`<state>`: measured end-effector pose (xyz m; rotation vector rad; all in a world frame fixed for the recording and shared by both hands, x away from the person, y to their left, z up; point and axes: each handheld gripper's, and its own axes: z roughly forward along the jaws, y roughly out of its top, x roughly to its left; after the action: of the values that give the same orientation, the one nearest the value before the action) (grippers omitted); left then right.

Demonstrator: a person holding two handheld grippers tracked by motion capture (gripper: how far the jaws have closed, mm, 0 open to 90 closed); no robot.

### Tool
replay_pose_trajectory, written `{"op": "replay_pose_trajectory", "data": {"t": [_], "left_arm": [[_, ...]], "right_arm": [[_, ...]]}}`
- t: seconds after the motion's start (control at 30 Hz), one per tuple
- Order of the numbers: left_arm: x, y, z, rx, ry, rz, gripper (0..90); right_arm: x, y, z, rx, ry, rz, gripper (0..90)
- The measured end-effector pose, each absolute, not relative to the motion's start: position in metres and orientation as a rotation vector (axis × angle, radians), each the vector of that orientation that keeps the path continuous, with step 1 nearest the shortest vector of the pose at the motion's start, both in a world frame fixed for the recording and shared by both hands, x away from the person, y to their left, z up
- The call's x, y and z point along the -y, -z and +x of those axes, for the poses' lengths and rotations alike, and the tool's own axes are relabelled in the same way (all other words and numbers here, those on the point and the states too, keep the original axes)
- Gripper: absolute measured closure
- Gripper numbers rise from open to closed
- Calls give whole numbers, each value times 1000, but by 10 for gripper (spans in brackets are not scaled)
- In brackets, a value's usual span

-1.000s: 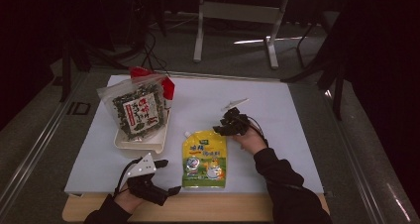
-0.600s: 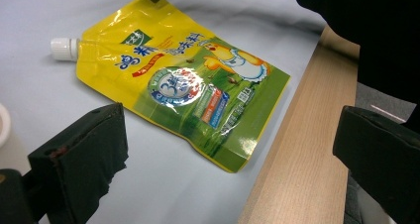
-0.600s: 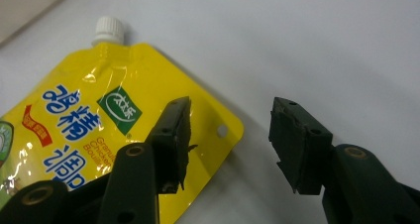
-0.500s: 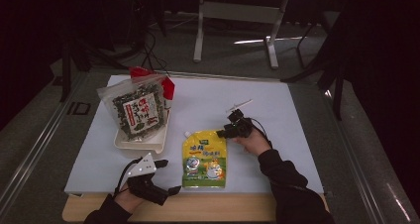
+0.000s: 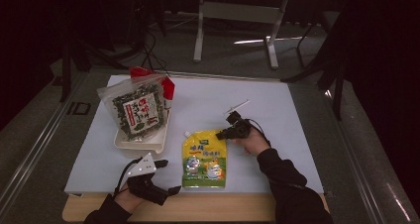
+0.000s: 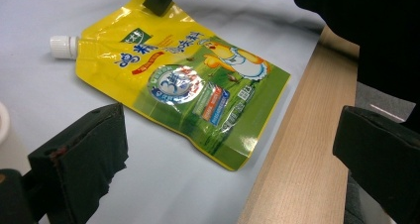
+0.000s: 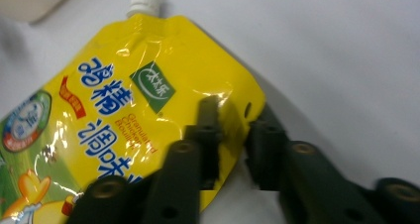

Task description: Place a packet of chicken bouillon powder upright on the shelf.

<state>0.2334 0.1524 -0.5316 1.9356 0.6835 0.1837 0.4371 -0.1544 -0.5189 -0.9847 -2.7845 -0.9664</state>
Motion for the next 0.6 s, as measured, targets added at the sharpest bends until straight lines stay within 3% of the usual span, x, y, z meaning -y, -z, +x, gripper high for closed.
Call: {"op": "replay_pose_trajectory", "data": {"t": [0.1, 0.6], "left_arm": [[-152, 531, 233, -685, -184, 1931, 16], [-152, 526, 235, -673, -224, 1925, 16]], "right_arm": [[150, 511, 430, 2841, 982, -933, 898], [151, 483, 411, 2945, 1082, -848, 900]]}}
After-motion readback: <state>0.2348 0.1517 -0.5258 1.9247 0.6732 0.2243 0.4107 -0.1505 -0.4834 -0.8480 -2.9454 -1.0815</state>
